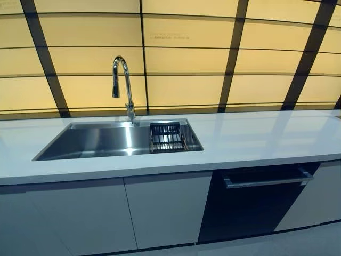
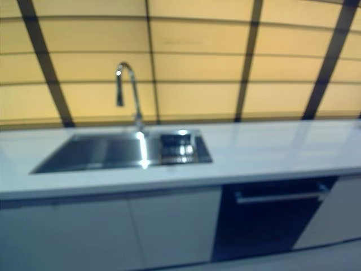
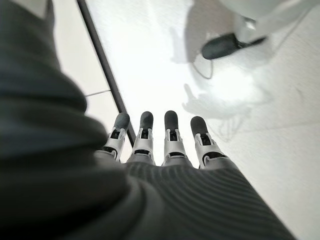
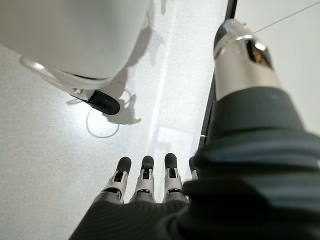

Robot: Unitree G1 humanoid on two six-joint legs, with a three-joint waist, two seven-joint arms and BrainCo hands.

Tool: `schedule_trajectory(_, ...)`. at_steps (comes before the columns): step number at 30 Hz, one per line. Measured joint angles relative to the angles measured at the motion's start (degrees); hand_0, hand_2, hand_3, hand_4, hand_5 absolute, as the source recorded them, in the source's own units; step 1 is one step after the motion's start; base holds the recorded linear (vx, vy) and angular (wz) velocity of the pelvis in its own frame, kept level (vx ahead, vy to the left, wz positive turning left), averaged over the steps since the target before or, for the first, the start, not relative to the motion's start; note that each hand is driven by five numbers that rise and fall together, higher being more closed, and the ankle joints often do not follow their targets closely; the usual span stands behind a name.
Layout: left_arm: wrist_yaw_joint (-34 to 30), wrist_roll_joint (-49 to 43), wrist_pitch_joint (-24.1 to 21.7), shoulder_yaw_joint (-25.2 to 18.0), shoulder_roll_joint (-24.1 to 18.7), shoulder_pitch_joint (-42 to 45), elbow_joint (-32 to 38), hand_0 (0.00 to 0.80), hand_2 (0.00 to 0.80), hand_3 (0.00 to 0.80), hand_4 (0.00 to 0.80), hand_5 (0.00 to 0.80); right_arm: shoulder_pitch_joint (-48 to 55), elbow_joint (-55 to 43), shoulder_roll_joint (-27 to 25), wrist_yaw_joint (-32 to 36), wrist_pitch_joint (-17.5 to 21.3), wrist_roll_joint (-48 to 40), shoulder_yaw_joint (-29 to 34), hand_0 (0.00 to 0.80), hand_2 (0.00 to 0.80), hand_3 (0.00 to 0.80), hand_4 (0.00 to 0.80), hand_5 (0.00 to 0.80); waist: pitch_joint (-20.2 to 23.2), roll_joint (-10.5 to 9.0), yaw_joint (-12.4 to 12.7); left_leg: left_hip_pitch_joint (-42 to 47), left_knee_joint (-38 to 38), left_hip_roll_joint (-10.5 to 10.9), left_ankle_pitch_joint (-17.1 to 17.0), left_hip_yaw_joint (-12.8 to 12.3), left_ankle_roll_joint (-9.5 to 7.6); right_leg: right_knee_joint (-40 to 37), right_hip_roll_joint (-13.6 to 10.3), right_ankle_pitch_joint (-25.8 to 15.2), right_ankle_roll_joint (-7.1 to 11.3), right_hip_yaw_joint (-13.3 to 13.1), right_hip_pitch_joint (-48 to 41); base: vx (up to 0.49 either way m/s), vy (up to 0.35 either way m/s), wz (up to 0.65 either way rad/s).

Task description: Take plates into dishwasher

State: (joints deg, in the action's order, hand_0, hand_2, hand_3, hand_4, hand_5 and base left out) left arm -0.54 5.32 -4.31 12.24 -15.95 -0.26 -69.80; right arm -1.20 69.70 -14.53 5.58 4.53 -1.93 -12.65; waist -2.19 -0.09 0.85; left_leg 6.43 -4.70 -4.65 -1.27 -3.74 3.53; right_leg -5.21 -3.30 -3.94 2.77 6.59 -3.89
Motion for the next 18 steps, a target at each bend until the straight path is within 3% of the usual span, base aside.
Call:
schedule_trajectory(7,-1.49,0.0,-0.69,1.26,0.41,-0.04,0.65,0.0,0.0,0.0,0.0,0.0,0.73,0.36,-1.7,-0.28,-1.46,-0.07,0.16,0.0,0.0,0.0,0.0,0.0,-0.39,0.93,-0.04,-0.33,0.79,-1.47,0.22,0.75,0.89,0.15,1.13,0.33,-1.19,0.63,-0.55,-0.019,-0.06,0.05)
schedule_trajectory(18,-3.25,0.0,-2.4,0.99,0.08,0.03,0.72,0.0,0.0,0.0,0.0,0.0,1.61,0.44,-4.5,0.13,-1.46,-1.03,1.19,0.0,0.0,0.0,0.0,0.0,-1.34,1.59,-0.08,0.11,0.75,-1.26,0.23,1.3,1.03,0.08,1.17,0.37,-0.88,1.28,-1.51,0.006,0.012,0.02)
